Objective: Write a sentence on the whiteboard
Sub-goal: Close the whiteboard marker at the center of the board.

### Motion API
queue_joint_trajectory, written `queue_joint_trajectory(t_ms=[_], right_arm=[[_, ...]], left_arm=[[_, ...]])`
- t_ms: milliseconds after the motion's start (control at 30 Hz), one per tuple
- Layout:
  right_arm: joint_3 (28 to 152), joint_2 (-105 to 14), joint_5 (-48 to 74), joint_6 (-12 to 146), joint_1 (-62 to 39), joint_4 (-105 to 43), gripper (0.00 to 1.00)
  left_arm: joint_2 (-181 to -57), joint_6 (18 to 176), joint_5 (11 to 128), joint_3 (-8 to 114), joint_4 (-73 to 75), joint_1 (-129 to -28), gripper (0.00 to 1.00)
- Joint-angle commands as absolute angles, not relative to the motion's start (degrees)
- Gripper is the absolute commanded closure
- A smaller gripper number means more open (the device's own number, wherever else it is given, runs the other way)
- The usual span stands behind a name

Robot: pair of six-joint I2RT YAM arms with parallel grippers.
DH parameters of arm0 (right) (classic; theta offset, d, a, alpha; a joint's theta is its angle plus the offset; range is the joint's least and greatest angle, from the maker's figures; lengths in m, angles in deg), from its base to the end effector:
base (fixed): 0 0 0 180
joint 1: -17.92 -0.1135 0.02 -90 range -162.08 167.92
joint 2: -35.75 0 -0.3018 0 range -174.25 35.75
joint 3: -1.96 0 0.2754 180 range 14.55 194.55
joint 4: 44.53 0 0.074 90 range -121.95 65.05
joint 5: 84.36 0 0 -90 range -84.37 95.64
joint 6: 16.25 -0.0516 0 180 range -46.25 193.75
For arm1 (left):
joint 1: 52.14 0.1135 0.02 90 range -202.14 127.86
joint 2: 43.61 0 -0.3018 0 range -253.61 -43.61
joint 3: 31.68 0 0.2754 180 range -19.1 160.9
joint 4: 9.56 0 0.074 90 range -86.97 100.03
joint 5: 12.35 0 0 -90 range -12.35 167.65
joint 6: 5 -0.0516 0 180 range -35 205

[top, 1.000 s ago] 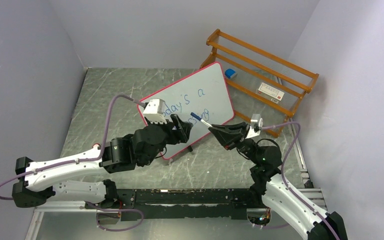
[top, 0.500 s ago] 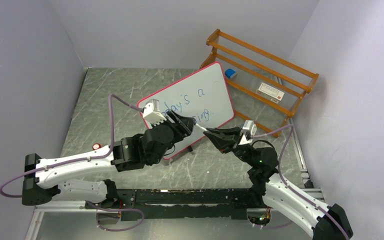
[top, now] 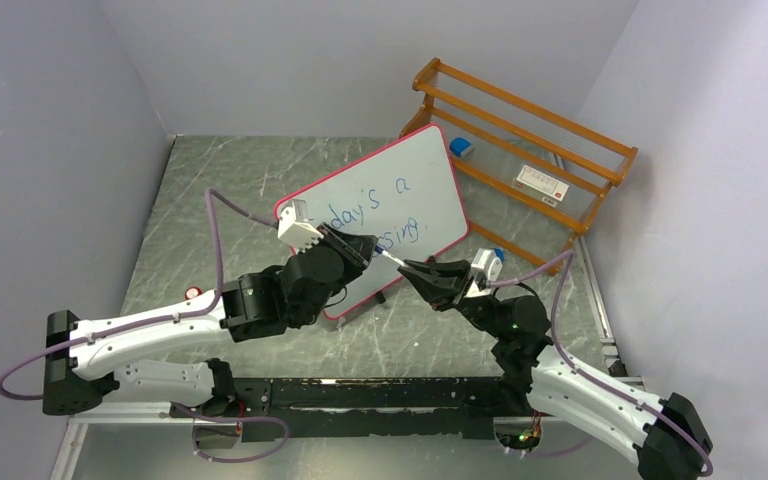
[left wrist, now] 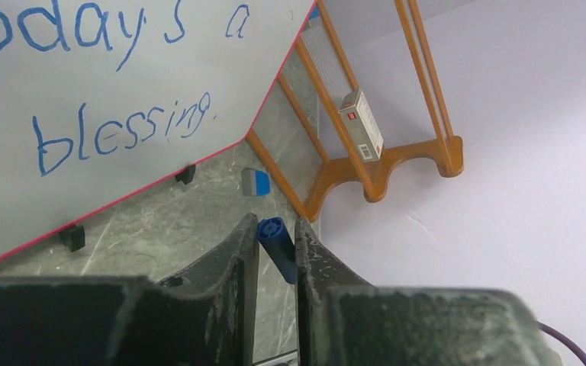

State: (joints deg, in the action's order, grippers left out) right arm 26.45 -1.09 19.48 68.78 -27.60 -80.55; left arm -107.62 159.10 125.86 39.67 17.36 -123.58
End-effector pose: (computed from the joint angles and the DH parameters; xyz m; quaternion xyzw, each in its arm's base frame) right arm 0.1041 0.1236 0.2854 -0.2828 0.4745 0.4140 0.7235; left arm 0.1202 -0.2371 0.3836 -0.2527 0.7401 -0.4038 0.4746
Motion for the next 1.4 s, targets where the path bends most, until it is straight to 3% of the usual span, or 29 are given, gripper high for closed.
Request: queue_joint_trajectory(t_ms=[0,100,533,867,1133,1367], right_arm=[[27.91,-1.17,17.63,70.59,-28.65,-81.76,1.0],[27.74,-1.16,17.02,69.74,-28.74,-82.81,1.0],[29.51,-5.61,13.76,59.84,-28.75,-87.5,1.0],[30.86,-7.04,8.07,48.57,-28.66,-86.87,1.0],[31.67,-3.28,6.98,48.4,-28.66,-75.08,1.0],[33.22,2.78,5.81,46.5,-28.53,-54.86,1.0]], left_arm=[[-106.47,161.81,125.55,38.37,15.46,-122.9,0.84],[-105.82,162.49,124.29,36.69,13.32,-122.85,0.95],[-105.5,158.3,111.01,26.54,-8.67,-123.23,0.95],[-105.68,151.68,113.54,21.4,-18.45,-128.44,0.95],[-100.51,145.34,125.63,26.68,-3.43,-128.3,0.95],[-98.59,129.19,135.53,37.71,12.03,-126.31,0.64]])
